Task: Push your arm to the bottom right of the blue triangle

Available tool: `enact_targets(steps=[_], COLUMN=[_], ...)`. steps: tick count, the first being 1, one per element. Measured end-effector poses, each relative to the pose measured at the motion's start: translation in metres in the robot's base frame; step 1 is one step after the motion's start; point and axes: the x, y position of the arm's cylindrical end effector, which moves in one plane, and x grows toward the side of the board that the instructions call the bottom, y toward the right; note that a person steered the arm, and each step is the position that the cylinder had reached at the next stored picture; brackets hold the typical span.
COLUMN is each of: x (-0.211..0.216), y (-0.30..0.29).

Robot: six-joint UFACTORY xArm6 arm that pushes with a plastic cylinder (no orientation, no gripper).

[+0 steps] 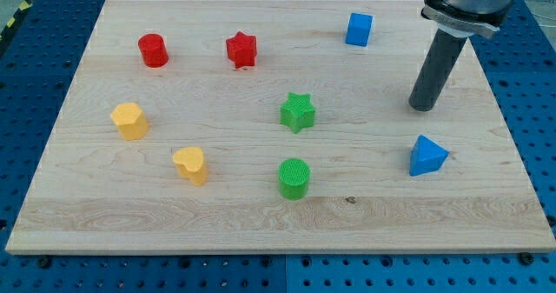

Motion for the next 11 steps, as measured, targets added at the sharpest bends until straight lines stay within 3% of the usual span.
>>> enact_targets(steps=[2, 9, 11], x=[0.004, 0.046, 0.083], y=[0.052, 0.058, 0.058])
